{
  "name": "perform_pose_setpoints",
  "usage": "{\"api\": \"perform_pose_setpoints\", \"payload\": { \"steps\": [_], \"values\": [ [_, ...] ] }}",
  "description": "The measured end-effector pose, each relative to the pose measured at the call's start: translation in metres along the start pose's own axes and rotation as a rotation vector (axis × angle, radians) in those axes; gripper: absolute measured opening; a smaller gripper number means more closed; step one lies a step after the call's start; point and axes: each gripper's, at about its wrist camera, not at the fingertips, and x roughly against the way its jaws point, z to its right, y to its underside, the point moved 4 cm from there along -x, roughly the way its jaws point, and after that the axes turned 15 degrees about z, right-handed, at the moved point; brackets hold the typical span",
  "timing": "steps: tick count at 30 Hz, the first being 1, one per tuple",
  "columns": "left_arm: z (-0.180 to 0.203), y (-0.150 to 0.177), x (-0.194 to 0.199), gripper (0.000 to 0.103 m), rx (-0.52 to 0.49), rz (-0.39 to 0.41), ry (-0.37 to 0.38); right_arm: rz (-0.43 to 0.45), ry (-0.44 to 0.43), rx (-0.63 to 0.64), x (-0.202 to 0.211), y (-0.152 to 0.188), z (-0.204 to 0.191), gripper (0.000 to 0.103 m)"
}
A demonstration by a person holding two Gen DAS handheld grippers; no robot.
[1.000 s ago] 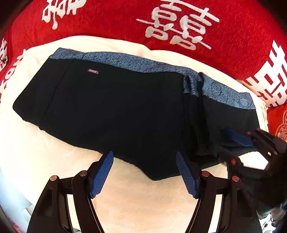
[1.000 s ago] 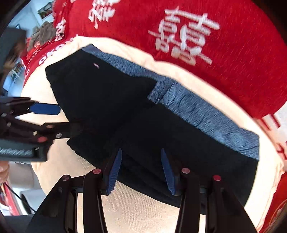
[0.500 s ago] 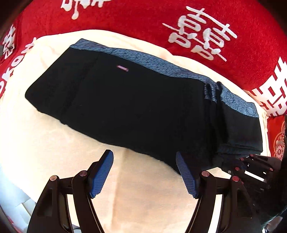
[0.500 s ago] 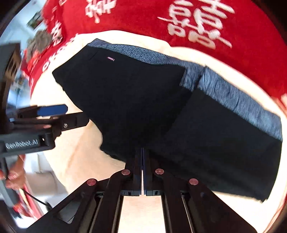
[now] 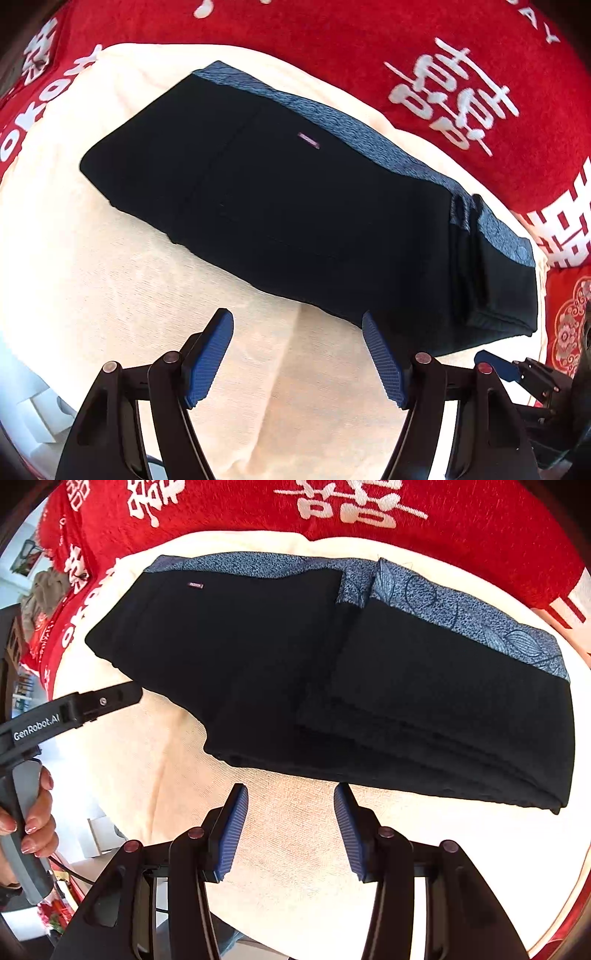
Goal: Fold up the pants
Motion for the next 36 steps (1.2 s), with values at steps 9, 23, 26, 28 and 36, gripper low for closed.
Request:
{"api": "perform_pose_setpoints", "payload": {
  "steps": [9,23,26,28,36],
  "values": [
    [-0.029,-0.011,-0.001,0.073,0.057,0.013,-0.015,0.017,0.008,0.042,-0.012,-0.023,-0.024,0.055],
    [-0.090,-0.033,-0.007,0.073,0.324,0.094,0.115,-0.025,0.014,0.062,-0.042,-0.028,-0.031,0.067],
    [-0.100,-0.035,-0.015,0.073,0.389,0.111,0.193,-0.025,0.011,0.072,-0.043,-0.028,-0.032,0.068],
    [-0.103,-0.036,-0.021,0.073,0.412,0.121,0.235,-0.021,0.006,0.070,-0.043,-0.028,-0.031,0.068],
    [-0.114,-0.043,-0.038,0.073,0.512,0.156,0.311,-0.005,-0.001,0.066,-0.041,-0.025,-0.029,0.068]
  ]
}}
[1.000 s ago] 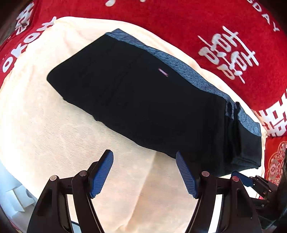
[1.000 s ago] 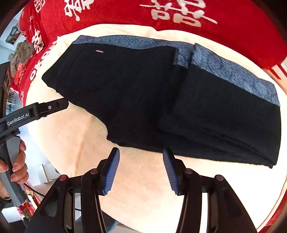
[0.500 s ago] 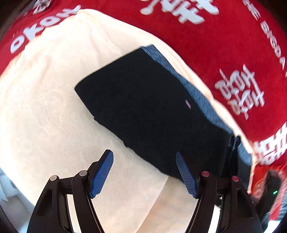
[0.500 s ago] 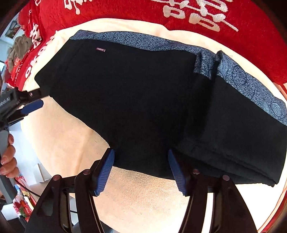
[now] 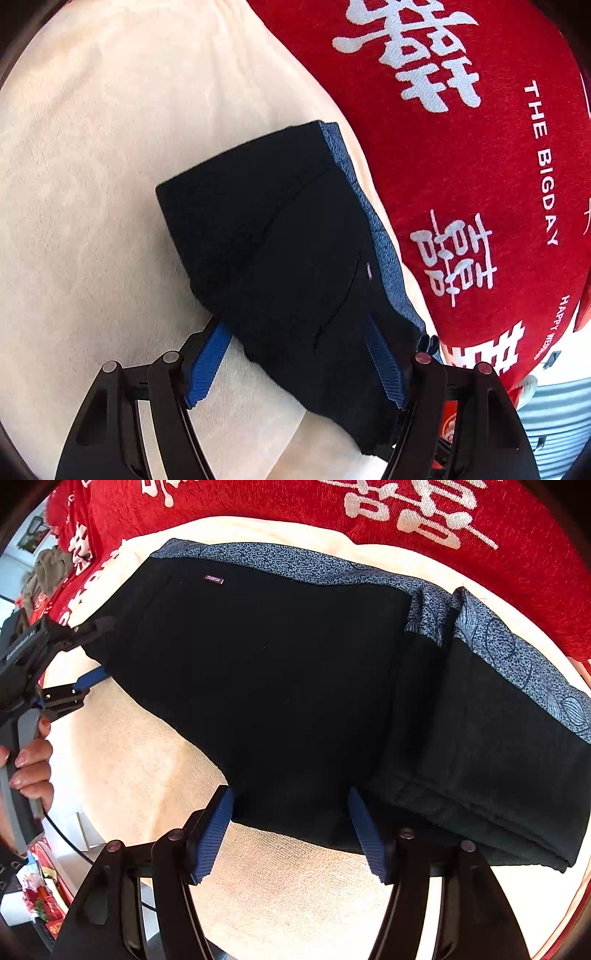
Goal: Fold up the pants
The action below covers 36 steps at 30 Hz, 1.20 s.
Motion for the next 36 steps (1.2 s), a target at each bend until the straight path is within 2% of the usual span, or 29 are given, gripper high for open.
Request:
{"api": "perform_pose_setpoints", "payload": {
  "steps": [5,9,11,16,18,20,21,22,24,28,29,32,36],
  "values": [
    [0.016,-0.005,-0.003,0.077,-0.034,0.009,-0.017,0.004,-0.003,-0.004,0.001,0.001,0.001,0.068],
    [0.041,-0.005,0.001,0.077,-0.098,0.048,0.026,0.007,-0.005,-0.004,0.001,0.002,0.001,0.069],
    [0.045,-0.002,-0.006,0.087,-0.130,0.049,0.025,0.006,-0.006,0.002,0.001,0.003,0.000,0.069],
    [0.022,0.001,-0.037,0.087,-0.079,0.016,-0.082,0.000,-0.005,0.002,0.001,0.002,-0.005,0.070],
    [0.024,0.000,-0.035,0.079,-0.085,0.039,-0.092,-0.008,-0.013,-0.008,0.004,-0.001,-0.006,0.070],
    [0.027,0.001,-0.035,0.047,-0.160,0.045,-0.173,-0.017,-0.034,-0.037,0.009,-0.006,-0.005,0.071],
    [0.026,0.000,-0.035,0.038,-0.192,0.046,-0.209,-0.016,-0.049,-0.060,0.014,-0.010,-0.004,0.071],
    [0.026,0.001,-0.034,0.035,-0.229,0.044,-0.230,-0.008,-0.060,-0.077,0.018,-0.015,-0.003,0.071],
    [0.033,0.003,-0.030,0.034,-0.302,0.064,-0.241,0.021,-0.075,-0.106,0.031,-0.032,-0.001,0.071],
    [0.077,0.024,-0.023,0.033,-0.657,0.138,-0.308,0.031,-0.150,-0.156,0.043,-0.080,-0.002,0.072],
    [0.084,0.029,-0.022,0.033,-0.709,0.148,-0.315,0.025,-0.168,-0.159,0.042,-0.095,-0.004,0.075],
    [0.098,0.038,-0.021,0.033,-0.832,0.160,-0.333,0.013,-0.232,-0.145,0.038,-0.141,-0.020,0.079],
    [0.111,0.048,-0.024,0.033,-0.936,0.172,-0.344,-0.112,-0.356,-0.117,0.015,-0.191,-0.066,0.081]
  ]
}}
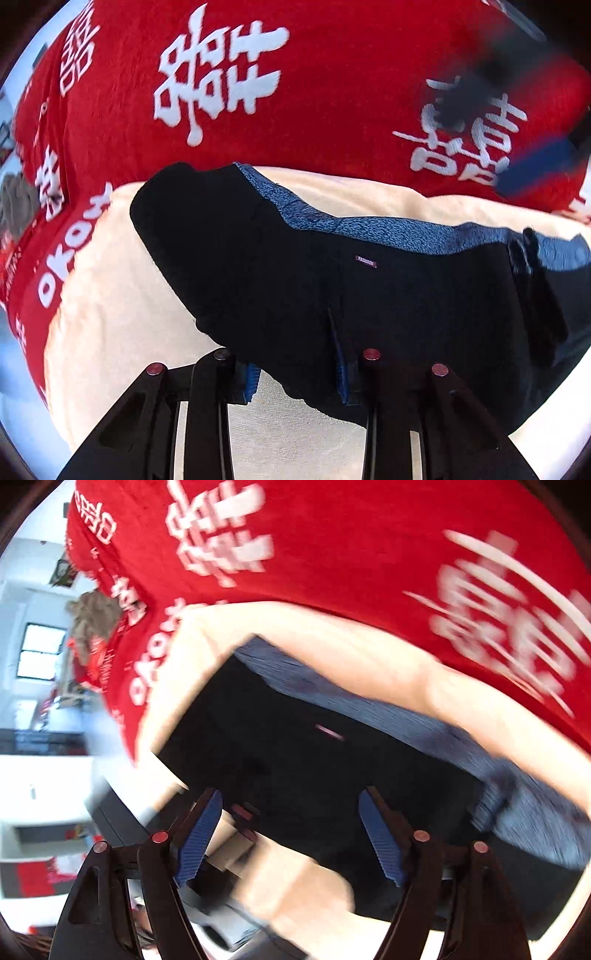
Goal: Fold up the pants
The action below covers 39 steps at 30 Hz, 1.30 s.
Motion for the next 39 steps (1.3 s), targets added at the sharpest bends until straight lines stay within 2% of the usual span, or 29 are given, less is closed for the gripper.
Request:
{"api": "perform_pose_setpoints", "payload": {
  "steps": [2,7,9,12,13,14,15,16,21,27,34,39],
  "values": [
    [0.007,-0.002,0.003,0.033,-0.046,0.014,-0.005,-0.071,-0.023,0.033,-0.021,-0.014,-0.024,0.081],
    [0.017,-0.005,0.012,0.033,-0.111,0.042,-0.008,-0.254,0.039,0.186,-0.082,-0.022,-0.070,0.081],
    [0.019,-0.006,0.014,0.033,-0.122,0.048,-0.010,-0.303,0.070,0.210,-0.098,-0.021,-0.073,0.081],
    [0.021,-0.008,0.014,0.033,-0.121,0.048,-0.015,-0.381,0.160,0.240,-0.118,-0.014,-0.066,0.081],
    [0.022,-0.009,0.015,0.033,-0.118,0.046,-0.015,-0.398,0.174,0.249,-0.120,-0.010,-0.060,0.076],
    [0.023,-0.009,0.016,0.033,-0.116,0.042,-0.013,-0.388,0.183,0.266,-0.118,-0.007,-0.055,0.044],
    [0.025,-0.007,0.017,0.033,-0.112,0.030,-0.008,-0.368,0.175,0.272,-0.114,-0.010,-0.054,0.023],
    [0.026,-0.008,0.018,0.033,-0.107,0.023,0.000,-0.331,0.163,0.266,-0.105,-0.012,-0.051,0.018],
    [0.052,-0.028,0.040,0.033,-0.155,0.082,0.041,-0.194,0.056,0.206,-0.049,-0.017,-0.037,0.018],
    [0.100,-0.064,0.082,0.033,-0.178,0.145,0.163,-0.003,-0.089,0.064,0.049,-0.010,0.007,0.018],
    [0.199,-0.082,0.120,0.033,-0.261,0.154,0.319,0.195,-0.134,-0.107,0.154,0.035,0.102,0.018],
    [0.277,-0.069,0.127,0.033,-0.361,0.124,0.388,0.277,-0.143,-0.216,0.203,0.075,0.184,0.019]
  ]
}}
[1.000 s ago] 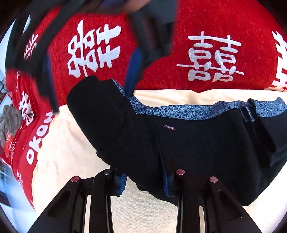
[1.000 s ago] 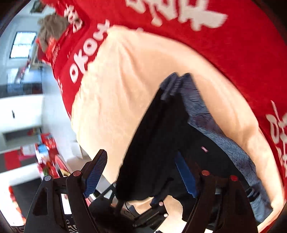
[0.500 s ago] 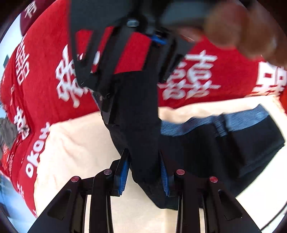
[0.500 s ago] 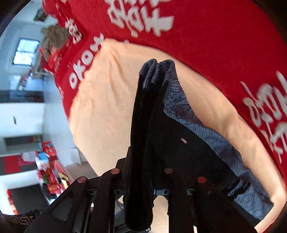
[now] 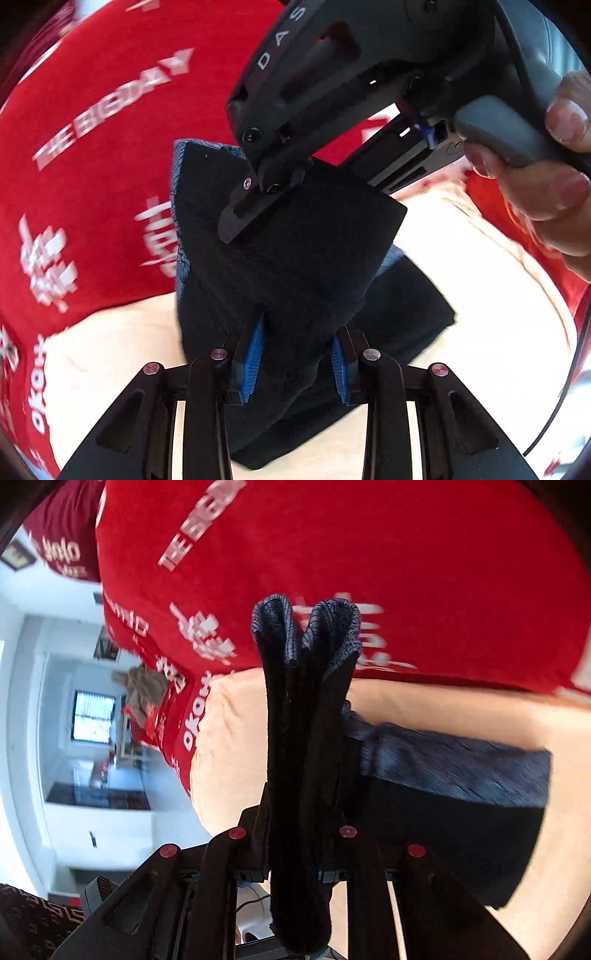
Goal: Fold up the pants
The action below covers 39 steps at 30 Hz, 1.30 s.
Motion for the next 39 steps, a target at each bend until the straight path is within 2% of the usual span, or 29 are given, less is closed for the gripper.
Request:
{"api": "perform_pose_setpoints", "payload": {
  "steps": [4,8,15,17,19,24,26,28,30,33,36,39],
  "values": [
    [0.056,0.013,-0.032,0.033,-0.088,-0.068,0.028,0.030,0.012,-0.097,0.015,0.016,0.071,0.019],
    [0.093,0.029,-0.060,0.033,-0.145,-0.126,0.032,0.042,0.020,-0.158,0.020,0.029,0.123,0.019],
    [0.119,0.049,-0.080,0.035,-0.220,-0.175,0.003,0.049,0.043,-0.247,0.018,0.056,0.184,0.019],
    [0.118,0.051,-0.077,0.049,-0.231,-0.184,0.000,0.056,0.038,-0.259,0.020,0.063,0.187,0.019],
    [0.111,0.052,-0.070,0.060,-0.193,-0.197,0.024,0.057,0.078,-0.217,0.022,0.065,0.182,0.019],
    [0.087,0.053,-0.038,0.060,-0.120,-0.211,0.077,0.050,0.158,-0.135,0.022,0.073,0.161,0.019],
    [0.068,0.052,-0.024,0.060,-0.064,-0.206,0.070,0.053,0.194,-0.116,0.022,0.077,0.158,0.020],
    [0.044,0.051,-0.018,0.060,-0.008,-0.209,0.051,0.069,0.239,-0.113,0.026,0.079,0.158,0.021],
    [0.013,0.053,-0.015,0.061,0.057,-0.223,0.007,0.089,0.310,-0.095,0.033,0.079,0.156,0.027],
    [-0.025,0.065,-0.022,0.061,0.168,-0.285,-0.049,0.106,0.442,-0.022,0.043,0.076,0.143,0.035],
    [-0.051,0.077,-0.029,0.061,0.275,-0.331,-0.072,0.138,0.460,-0.005,0.058,0.079,0.129,0.035],
    [-0.060,0.093,-0.033,0.061,0.314,-0.373,-0.098,0.189,0.479,-0.013,0.071,0.088,0.114,0.035]
  ]
}}
